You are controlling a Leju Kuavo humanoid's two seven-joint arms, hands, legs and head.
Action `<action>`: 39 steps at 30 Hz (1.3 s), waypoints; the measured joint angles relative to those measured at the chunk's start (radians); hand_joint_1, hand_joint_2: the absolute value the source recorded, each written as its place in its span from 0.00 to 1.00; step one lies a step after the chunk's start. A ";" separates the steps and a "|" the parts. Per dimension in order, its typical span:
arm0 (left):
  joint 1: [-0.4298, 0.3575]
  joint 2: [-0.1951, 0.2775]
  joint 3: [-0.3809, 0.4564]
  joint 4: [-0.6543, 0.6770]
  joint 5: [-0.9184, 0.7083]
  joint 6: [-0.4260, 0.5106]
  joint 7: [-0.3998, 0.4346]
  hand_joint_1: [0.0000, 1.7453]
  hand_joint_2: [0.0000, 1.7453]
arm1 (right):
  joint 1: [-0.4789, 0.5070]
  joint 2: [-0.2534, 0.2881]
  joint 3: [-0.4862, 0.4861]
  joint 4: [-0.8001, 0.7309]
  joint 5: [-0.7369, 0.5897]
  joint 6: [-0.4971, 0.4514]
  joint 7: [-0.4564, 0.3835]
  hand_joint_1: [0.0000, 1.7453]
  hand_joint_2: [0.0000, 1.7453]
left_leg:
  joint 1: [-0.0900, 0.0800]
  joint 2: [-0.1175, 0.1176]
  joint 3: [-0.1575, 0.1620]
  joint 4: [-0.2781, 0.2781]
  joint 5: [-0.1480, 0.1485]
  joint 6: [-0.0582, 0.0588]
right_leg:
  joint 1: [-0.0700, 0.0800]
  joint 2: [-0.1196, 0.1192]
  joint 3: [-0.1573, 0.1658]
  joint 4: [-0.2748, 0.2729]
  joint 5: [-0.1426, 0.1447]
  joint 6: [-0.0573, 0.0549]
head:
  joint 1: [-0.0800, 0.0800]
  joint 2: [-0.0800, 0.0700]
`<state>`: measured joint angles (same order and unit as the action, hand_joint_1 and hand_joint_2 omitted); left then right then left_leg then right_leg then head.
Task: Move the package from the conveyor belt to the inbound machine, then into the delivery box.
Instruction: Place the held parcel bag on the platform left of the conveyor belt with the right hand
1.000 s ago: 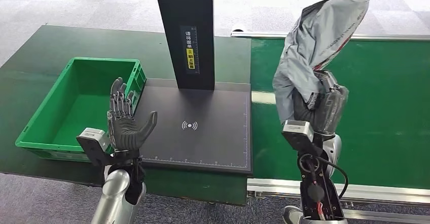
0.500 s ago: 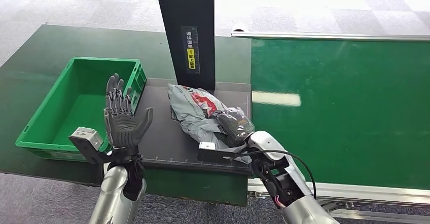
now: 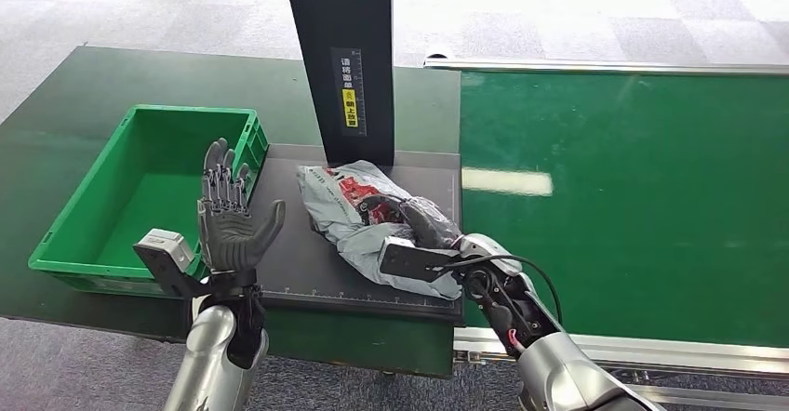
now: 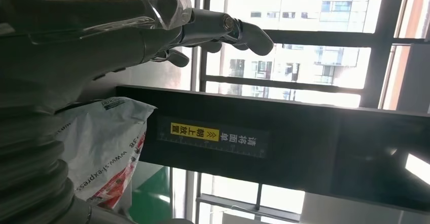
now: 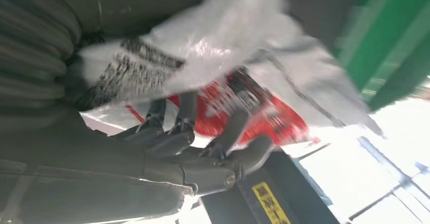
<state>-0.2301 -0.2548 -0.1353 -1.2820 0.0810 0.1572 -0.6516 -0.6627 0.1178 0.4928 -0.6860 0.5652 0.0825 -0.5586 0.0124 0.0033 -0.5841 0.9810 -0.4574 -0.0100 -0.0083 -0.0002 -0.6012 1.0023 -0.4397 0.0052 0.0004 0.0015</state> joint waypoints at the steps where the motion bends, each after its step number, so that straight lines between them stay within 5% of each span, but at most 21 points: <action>1: 0.000 0.000 0.000 0.003 0.000 -0.001 0.000 0.00 1.00 | 0.004 0.002 -0.020 -0.005 -0.056 0.035 -0.028 0.00 1.00 | 0.000 0.000 0.000 0.000 0.000 0.000 | 0.000 0.000 0.000 0.000 0.000 0.000 | 0.000 0.000; 6: -0.003 0.000 0.000 0.016 -0.003 -0.002 0.000 0.00 1.00 | 0.027 0.008 -0.096 -0.030 -0.208 0.154 -0.089 0.00 1.00 | 0.000 0.000 0.000 0.000 0.000 0.000 | 0.000 0.000 0.000 0.000 0.000 0.000 | 0.000 0.000; 11: -0.008 0.000 0.001 0.025 -0.008 -0.002 -0.002 0.00 1.00 | 0.040 0.018 -0.155 -0.040 -0.453 0.435 -0.090 0.00 1.00 | 0.000 0.000 0.000 0.000 0.000 0.000 | 0.000 0.000 0.000 0.000 0.000 0.000 | 0.000 0.000; 20: -0.015 0.000 0.004 0.028 -0.039 -0.002 0.000 0.00 1.00 | 0.035 0.038 -0.252 -0.040 -0.902 0.763 0.069 0.00 1.00 | 0.000 0.000 0.000 0.000 0.000 0.000 | 0.000 0.000 0.000 0.000 0.000 0.000 | 0.000 0.000; 21: -0.015 0.000 0.004 0.029 -0.053 -0.002 0.003 0.00 1.00 | 0.033 0.040 -0.265 -0.042 -0.947 0.746 0.101 0.00 1.00 | 0.000 0.000 0.000 0.000 0.000 0.000 | 0.000 0.000 0.000 0.000 0.000 0.000 | 0.000 0.000; 23: -0.015 0.001 0.001 0.034 -0.086 0.001 0.012 0.00 1.00 | 0.033 0.042 -0.285 -0.048 -0.990 0.659 0.152 0.00 0.50 | 0.000 0.000 0.000 0.000 0.000 0.000 | 0.000 0.000 0.000 0.000 0.000 0.000 | 0.000 0.000; 25: -0.016 0.001 -0.004 0.041 -0.122 0.007 0.023 0.00 1.00 | 0.033 0.043 -0.296 -0.055 -0.985 0.537 0.183 0.00 0.50 | 0.000 0.000 0.000 0.000 0.000 0.000 | 0.000 0.000 0.000 0.000 0.000 0.000 | 0.000 0.000; 27: -0.018 0.001 -0.014 0.051 -0.161 0.016 0.035 0.00 1.00 | 0.034 0.042 -0.300 -0.059 -0.948 0.406 0.193 0.00 1.00 | 0.000 0.000 0.000 0.000 0.000 0.000 | 0.000 0.000 0.000 0.000 0.000 0.000 | 0.000 0.000; 33: -0.033 -0.005 -0.055 0.093 -0.254 0.026 0.064 0.00 1.00 | 0.042 0.041 -0.291 -0.099 -0.746 -0.010 0.169 0.00 1.00 | 0.000 0.000 0.000 0.000 0.000 0.000 | 0.000 0.000 0.000 0.000 0.000 0.000 | 0.000 0.000; 39: -0.065 -0.019 -0.101 0.145 -0.279 -0.005 0.099 0.00 1.00 | 0.054 0.040 -0.288 -0.162 -0.629 -0.208 0.153 0.00 1.00 | 0.000 0.000 0.000 0.000 0.000 0.000 | 0.000 0.000 -0.001 0.000 0.000 0.000 | 0.000 0.000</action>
<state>-0.2954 -0.2741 -0.2359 -1.1371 -0.1977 0.1522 -0.5526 -0.6084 0.1579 0.2048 -0.8476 -0.0635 -0.1254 -0.4059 0.0122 0.0033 -0.5845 0.9811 -0.4575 -0.0100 -0.0084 -0.0002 -0.6019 1.0023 -0.4397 0.0053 0.0004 0.0015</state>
